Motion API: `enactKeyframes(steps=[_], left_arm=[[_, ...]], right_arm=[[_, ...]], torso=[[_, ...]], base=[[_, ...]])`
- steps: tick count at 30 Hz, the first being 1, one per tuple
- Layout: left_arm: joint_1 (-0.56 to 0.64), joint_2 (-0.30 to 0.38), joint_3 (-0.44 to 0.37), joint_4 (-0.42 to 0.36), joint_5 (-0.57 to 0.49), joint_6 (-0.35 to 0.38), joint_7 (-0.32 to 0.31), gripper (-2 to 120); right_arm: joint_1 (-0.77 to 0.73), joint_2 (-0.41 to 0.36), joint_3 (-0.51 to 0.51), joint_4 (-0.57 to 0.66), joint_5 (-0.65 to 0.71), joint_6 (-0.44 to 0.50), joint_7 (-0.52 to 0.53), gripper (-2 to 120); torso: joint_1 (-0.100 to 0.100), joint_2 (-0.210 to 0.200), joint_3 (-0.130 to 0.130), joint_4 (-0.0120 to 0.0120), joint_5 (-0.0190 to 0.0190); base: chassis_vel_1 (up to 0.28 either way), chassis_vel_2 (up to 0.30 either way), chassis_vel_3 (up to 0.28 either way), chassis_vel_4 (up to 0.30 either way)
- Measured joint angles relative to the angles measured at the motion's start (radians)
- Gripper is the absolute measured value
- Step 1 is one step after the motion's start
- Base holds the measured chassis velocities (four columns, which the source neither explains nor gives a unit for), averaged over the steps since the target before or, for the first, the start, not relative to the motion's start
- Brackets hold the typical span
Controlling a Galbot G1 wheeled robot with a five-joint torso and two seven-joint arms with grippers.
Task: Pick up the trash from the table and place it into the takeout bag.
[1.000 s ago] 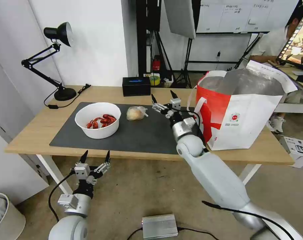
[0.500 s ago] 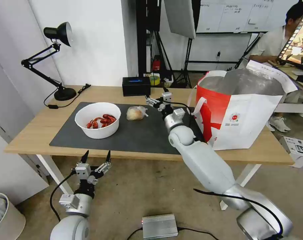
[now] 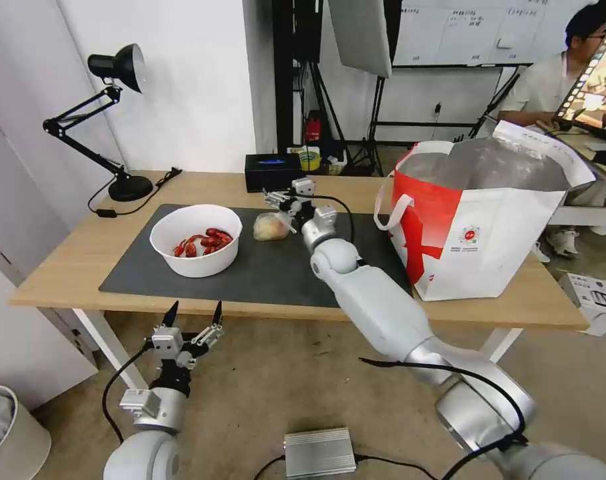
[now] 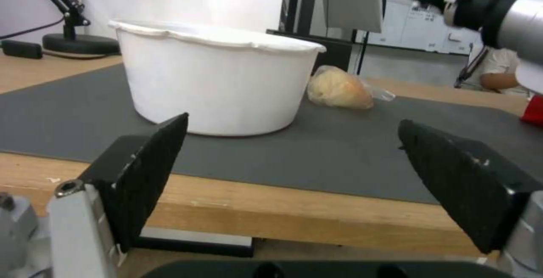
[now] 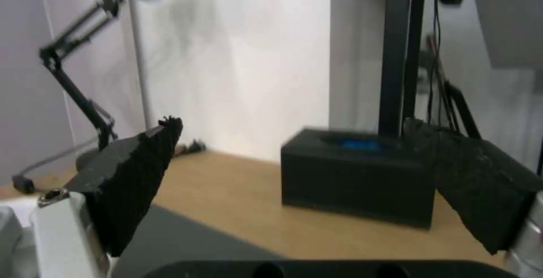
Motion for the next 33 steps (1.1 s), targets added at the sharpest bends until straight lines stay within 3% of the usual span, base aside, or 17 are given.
enactKeyframes(steps=[17,33], left_arm=[[-0.004,0.0,0.009,0.018,0.002,-0.005,0.002,100],[-0.015,0.002,0.012,0.044,-0.009,-0.012,0.011,100]], right_arm=[[0.092,0.011,-0.057,-0.098,0.129,-0.239,-0.005,99],[0.109,0.031,-0.078,-0.113,0.145,-0.461,0.008,99]], torso=[[0.0,0.0,0.0,-0.0002,0.0],[0.0,0.0,0.0,-0.0002,0.0]], base=[[0.0,0.0,0.0,0.0],[0.0,0.0,0.0,0.0]])
